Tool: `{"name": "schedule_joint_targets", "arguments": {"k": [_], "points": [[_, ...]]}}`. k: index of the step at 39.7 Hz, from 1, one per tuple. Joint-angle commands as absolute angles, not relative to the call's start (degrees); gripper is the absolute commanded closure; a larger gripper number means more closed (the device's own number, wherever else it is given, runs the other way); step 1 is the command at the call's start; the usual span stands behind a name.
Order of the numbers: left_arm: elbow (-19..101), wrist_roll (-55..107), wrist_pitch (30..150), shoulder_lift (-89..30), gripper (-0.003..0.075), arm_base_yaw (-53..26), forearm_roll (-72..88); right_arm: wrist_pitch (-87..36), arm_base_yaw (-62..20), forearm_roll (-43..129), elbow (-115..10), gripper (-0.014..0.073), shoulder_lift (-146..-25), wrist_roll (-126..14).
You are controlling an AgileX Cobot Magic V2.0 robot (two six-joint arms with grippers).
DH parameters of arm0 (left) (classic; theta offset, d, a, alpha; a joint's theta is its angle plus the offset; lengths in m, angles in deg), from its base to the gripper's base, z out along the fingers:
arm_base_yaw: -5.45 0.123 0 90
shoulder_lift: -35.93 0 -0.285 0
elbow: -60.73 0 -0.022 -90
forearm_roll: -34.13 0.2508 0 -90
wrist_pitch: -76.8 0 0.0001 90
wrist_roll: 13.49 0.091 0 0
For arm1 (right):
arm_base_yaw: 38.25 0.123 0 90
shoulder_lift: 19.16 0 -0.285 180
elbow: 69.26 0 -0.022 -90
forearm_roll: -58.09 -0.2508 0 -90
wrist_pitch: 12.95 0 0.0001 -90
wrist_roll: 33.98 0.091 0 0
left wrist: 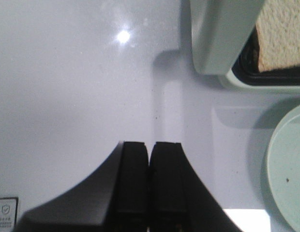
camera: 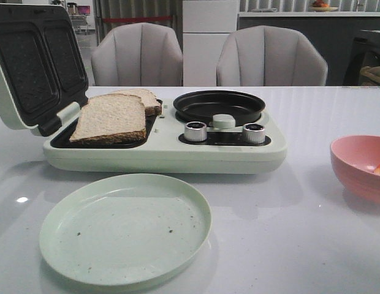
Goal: Make breakfast with bread and shrimp
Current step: 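Withdraw the right gripper and move the left gripper to the lid handle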
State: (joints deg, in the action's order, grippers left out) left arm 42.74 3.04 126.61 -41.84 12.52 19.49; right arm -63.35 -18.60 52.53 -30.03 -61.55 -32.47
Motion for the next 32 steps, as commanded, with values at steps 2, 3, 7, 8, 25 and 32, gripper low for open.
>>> {"name": "schedule_joint_targets", "arguments": {"k": [2, 3, 7, 8, 25, 32], "points": [[48.57, 9.96, 122.32, -46.15, 0.0622, 17.19, 8.47, -59.95, -18.64, 52.36, -31.6, 0.0047, -61.46, -32.42], [49.79, 10.44, 122.29, -47.35, 0.0622, 18.0, 7.32, -59.95, -18.64, 52.36, -31.6, 0.0047, -61.46, -32.42], [54.68, 11.37, 122.29, -53.79, 0.0622, 19.5, 3.42, -59.95, -18.64, 52.36, -31.6, 0.0047, -61.46, -32.42], [56.21, 11.37, 122.42, -55.13, 0.0622, 19.53, 2.96, -59.95, -18.64, 52.36, -31.6, 0.0047, -61.46, -32.42], [72.75, 11.37, 123.41, -73.36, 0.0622, 19.53, -7.09, -59.95, -18.64, 52.36, -31.6, 0.0047, -61.46, -32.42], [73.45, 16.23, 126.51, -73.81, 0.0622, 19.53, -11.64, -59.95, -18.64, 52.36, -31.6, 0.0047, -61.46, -32.42]]}}
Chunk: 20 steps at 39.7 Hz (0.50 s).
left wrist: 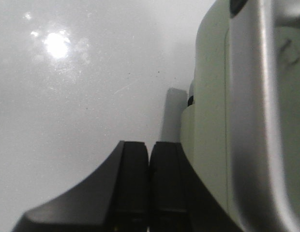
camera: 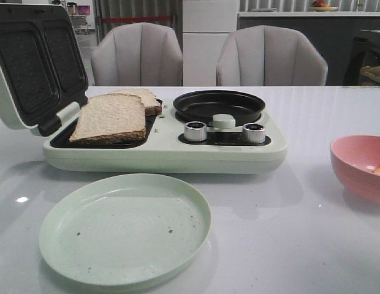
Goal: Make breakfast with bread and shrimp
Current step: 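Withdraw the right gripper and move the left gripper to the lid handle, then grasp the press lid handle with the left gripper and close it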
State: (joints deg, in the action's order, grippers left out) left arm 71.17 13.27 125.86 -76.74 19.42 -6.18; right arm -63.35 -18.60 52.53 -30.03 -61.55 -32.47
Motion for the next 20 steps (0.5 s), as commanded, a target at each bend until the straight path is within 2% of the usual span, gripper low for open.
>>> {"name": "schedule_joint_targets", "arguments": {"k": [1, 7, 20], "points": [[73.45, 18.37, 128.17, -73.81, 0.0622, 19.53, -13.61, -59.95, -18.64, 52.36, -31.6, 0.0047, -61.46, -32.42], [73.45, 31.41, 136.14, -73.81, 0.0622, 19.53, -20.22, -59.95, -18.64, 52.36, -31.6, 0.0047, -61.46, -32.42], [73.45, 31.22, 138.77, -72.92, 0.0621, 19.5, -25.85, -59.95, -18.64, 52.36, -31.6, 0.0047, -61.46, -32.42]]}}
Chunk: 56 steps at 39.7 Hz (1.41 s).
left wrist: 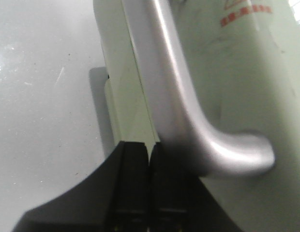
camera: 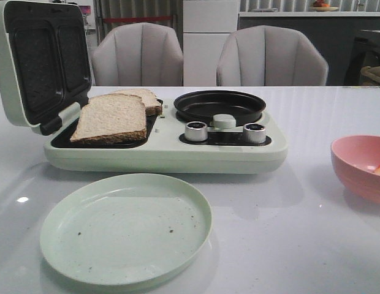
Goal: Make breakfast with bread and shrimp
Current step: 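Grasp the press lid handle with the left gripper and close it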
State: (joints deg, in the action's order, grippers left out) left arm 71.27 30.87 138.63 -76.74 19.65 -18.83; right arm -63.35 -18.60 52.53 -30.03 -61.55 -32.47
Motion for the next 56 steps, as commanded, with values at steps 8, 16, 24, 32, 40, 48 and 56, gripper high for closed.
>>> {"name": "schedule_joint_targets", "arguments": {"k": [8, 16, 24, 32, 40, 48, 56], "points": [[73.45, 31.22, 141.98, -72.94, 0.0621, 19.5, -29.67, -59.95, -18.64, 52.36, -31.6, 0.0047, -61.46, -32.42], [73.35, 31.22, 142.6, -72.94, 0.0621, 19.5, -29.63, -59.95, -18.64, 52.36, -31.6, 0.0047, -61.46, -32.42], [73.35, 31.22, 142.6, -72.94, 0.062, 19.39, -29.38, -59.95, -18.64, 52.36, -31.6, 0.0047, -61.46, -32.42], [73.35, 31.22, 142.65, -72.94, 0.062, 18.42, -29.28, -59.95, -18.64, 52.36, -31.6, 0.0047, -61.46, -32.42], [73.35, 31.22, 142.65, -72.94, 0.062, 17.25, -29.15, -59.95, -18.64, 52.36, -31.6, 0.0047, -61.46, -32.42], [73.35, 31.22, 142.52, -72.19, 0.0616, 14.85, -26.23, -59.95, -18.64, 52.36, -31.6, 0.0047, -61.46, -32.42], [69.98, 31.33, 135.22, -65.75, 0.0616, 8.16, -18.64, -59.95, -18.64, 52.36, -31.6, 0.0047, -61.46, -32.42]]}}
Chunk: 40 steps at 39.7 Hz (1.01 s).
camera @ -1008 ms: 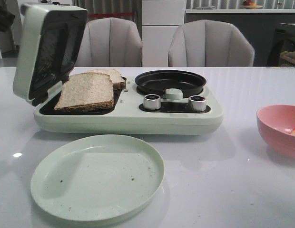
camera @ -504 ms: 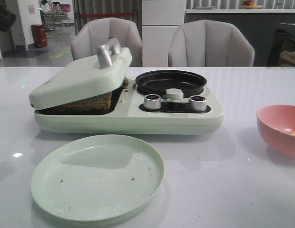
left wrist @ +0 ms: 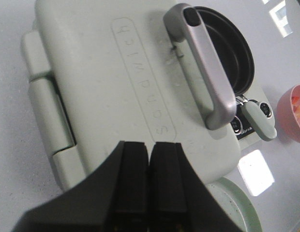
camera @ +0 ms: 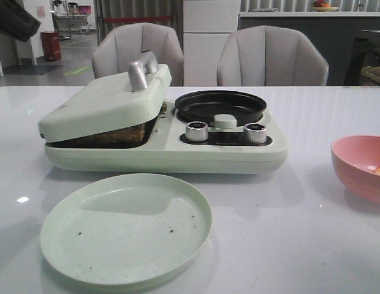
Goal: Make breakfast with bread and shrimp
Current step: 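Grasp the press lid handle with the left gripper and close it, then release the lid and move the right gripper over the pink bowl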
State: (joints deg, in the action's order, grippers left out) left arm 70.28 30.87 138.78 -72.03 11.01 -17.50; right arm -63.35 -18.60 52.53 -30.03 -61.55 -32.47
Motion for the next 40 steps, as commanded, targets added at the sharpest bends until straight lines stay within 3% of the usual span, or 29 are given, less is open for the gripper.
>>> {"name": "schedule_joint_targets", "arguments": {"k": [1, 14, 25, 32, 40], "points": [[68.72, 31.33, 134.17, -64.43, 0.0616, 7.02, -18.02, -59.95, -18.64, 52.36, -31.6, 0.0047, -61.46, -32.42], [48.62, 31.44, 116.84, -49.31, 0.0616, -6.95, -11.62, -59.95, -18.64, 52.36, -31.6, 0.0047, -61.46, -32.42], [34.73, 31.06, 110.87, -37.08, 0.0616, -19.59, -6.2, -59.95, -18.64, 52.36, -31.6, 0.0047, -61.46, -32.42], [28.52, 29.34, 108.43, -27.94, 0.0616, -21.63, -5.9, -59.95, -18.64, 52.36, -31.6, 0.0047, -61.46, -32.42], [25.89, 17.38, 109.31, -20.1, 0.0616, -21.52, 7.19, -59.58, -18.64, 52.36, -31.6, 0.0047, -61.46, -32.42]]}}
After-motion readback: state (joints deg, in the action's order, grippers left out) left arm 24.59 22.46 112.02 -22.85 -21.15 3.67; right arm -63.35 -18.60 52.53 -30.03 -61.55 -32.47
